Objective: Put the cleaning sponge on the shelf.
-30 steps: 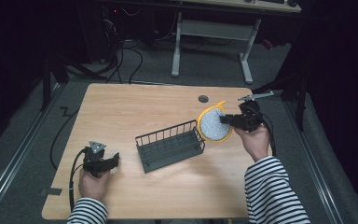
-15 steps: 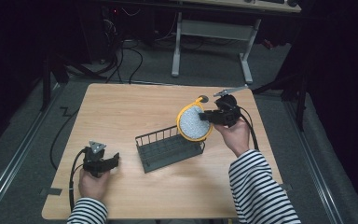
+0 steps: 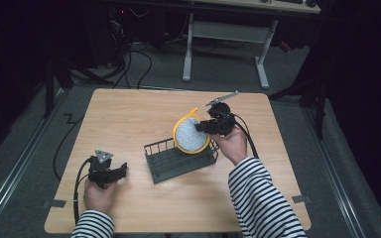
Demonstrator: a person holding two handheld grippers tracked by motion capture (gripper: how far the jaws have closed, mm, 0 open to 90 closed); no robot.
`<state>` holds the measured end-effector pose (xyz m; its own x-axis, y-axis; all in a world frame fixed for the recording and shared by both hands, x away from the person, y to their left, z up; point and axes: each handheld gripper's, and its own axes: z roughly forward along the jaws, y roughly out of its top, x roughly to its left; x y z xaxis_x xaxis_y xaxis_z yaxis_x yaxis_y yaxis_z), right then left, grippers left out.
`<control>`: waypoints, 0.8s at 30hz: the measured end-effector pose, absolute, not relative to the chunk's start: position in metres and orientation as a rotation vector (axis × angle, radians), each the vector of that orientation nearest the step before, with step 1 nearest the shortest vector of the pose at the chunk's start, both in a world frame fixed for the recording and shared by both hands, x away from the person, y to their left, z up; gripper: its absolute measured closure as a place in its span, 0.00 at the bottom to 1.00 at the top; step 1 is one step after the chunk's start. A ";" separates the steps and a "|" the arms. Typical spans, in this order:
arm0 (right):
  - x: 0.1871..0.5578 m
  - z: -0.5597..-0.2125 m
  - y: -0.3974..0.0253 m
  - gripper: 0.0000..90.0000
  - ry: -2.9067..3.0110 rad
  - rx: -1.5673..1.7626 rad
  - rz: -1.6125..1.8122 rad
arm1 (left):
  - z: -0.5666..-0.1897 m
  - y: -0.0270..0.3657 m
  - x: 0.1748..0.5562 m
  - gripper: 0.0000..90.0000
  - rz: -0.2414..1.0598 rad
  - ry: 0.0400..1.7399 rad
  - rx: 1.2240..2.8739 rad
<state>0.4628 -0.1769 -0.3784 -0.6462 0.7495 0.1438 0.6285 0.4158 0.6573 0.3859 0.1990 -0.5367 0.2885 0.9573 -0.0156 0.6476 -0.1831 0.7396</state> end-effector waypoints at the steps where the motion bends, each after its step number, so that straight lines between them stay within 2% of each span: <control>1: 0.464 -0.380 -0.176 0.86 2.499 1.215 1.032 | -0.537 0.199 0.386 0.30 0.617 1.434 1.916; 24: 0.468 -0.408 -0.178 0.85 2.539 1.246 0.988 | -0.537 0.199 0.386 0.30 0.614 1.433 1.916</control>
